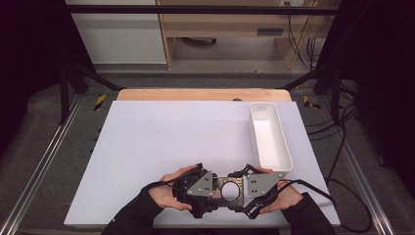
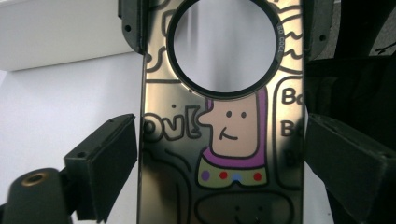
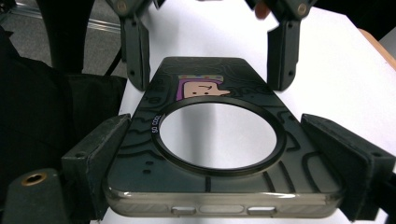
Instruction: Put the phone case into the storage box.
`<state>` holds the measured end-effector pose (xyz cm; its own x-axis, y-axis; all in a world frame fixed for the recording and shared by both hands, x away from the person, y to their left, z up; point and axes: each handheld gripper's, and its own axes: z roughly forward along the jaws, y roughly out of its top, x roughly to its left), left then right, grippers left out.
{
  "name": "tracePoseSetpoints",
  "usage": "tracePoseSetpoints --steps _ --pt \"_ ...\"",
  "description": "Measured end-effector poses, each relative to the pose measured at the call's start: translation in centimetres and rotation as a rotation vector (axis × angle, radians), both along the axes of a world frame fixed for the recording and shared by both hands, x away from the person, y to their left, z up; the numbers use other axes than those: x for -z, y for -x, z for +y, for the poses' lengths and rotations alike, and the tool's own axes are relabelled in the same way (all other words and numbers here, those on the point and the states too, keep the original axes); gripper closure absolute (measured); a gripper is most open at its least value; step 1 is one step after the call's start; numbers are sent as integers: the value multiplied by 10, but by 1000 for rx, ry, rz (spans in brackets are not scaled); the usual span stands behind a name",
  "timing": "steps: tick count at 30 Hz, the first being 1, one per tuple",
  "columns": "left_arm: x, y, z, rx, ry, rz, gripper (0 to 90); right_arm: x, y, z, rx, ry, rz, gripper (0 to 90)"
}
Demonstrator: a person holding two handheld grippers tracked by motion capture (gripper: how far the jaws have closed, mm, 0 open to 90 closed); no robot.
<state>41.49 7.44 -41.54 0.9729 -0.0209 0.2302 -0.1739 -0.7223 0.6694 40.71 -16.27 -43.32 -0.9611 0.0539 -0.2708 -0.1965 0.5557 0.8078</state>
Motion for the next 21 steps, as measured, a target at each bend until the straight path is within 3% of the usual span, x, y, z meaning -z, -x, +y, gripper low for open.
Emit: tracePoseSetpoints --steps 8,14,21 --pt "-9 -2 11 -46 20 20 38 -6 -2 -5 24 1 9 124" --pt "-9 -5 20 -123 29 26 27 -14 -4 -10 44 5 33 124" --pt "-11 -5 29 -177 35 33 18 -27 -8 -15 59 28 61 124"
